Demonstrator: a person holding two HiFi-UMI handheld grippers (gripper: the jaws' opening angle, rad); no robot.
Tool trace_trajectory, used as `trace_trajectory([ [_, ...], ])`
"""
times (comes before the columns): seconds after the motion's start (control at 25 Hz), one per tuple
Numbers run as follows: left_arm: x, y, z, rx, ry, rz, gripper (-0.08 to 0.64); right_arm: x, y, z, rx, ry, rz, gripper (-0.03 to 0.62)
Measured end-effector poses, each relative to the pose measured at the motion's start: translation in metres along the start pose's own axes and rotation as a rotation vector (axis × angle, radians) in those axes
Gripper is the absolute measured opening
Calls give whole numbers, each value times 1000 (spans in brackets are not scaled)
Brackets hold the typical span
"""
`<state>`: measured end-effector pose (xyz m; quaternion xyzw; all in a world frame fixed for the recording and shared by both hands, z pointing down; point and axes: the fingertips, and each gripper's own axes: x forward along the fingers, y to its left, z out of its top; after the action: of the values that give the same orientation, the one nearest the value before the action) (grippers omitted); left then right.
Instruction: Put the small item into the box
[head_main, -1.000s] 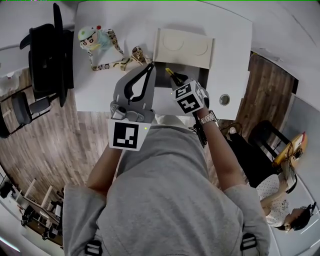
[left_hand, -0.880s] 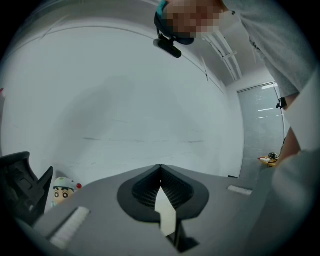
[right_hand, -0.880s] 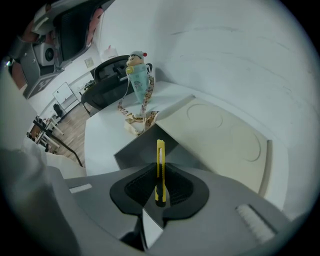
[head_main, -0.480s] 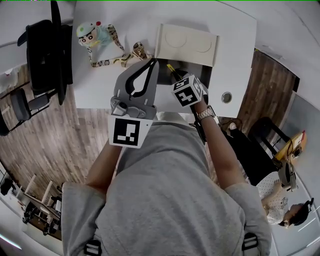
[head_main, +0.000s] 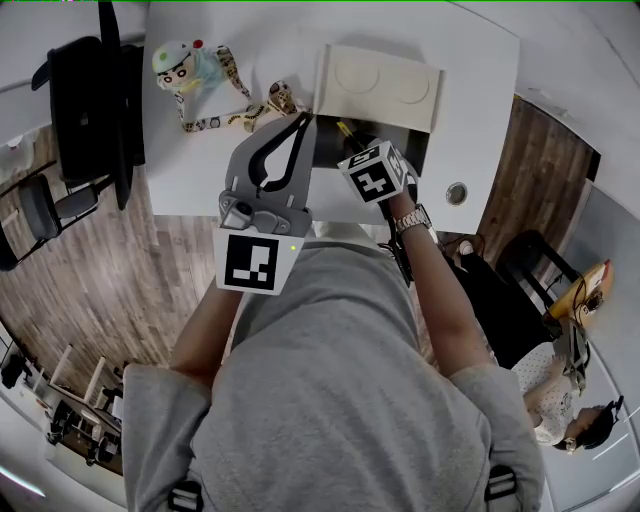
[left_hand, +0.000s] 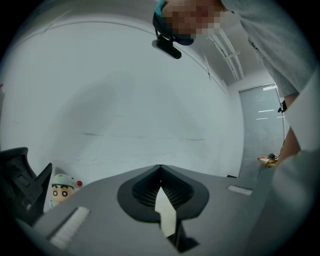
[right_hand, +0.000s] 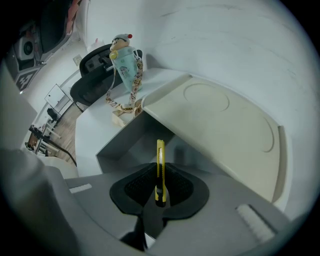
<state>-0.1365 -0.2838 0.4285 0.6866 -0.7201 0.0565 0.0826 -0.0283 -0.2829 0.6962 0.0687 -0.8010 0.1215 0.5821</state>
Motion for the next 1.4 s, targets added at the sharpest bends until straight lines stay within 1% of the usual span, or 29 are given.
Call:
trace_trajectory([
  [0.4, 1, 6, -1, -4, -1, 11, 3, 6, -6, -3, 42, 18, 3, 67],
  [0.88, 2, 10, -3, -14, 5, 18, 3, 13, -6, -7, 37, 50, 7, 66],
  [1.12, 3, 10, -3, -14, 6, 17, 3, 13, -6, -7, 41, 47, 17, 68],
  [1.28, 3, 11, -3, -12, 3, 16, 3, 14, -3, -6, 51, 37, 46, 95],
  [1.4, 3, 10, -4, -17, 3, 17, 3, 14, -3, -6, 34, 40, 40, 95],
])
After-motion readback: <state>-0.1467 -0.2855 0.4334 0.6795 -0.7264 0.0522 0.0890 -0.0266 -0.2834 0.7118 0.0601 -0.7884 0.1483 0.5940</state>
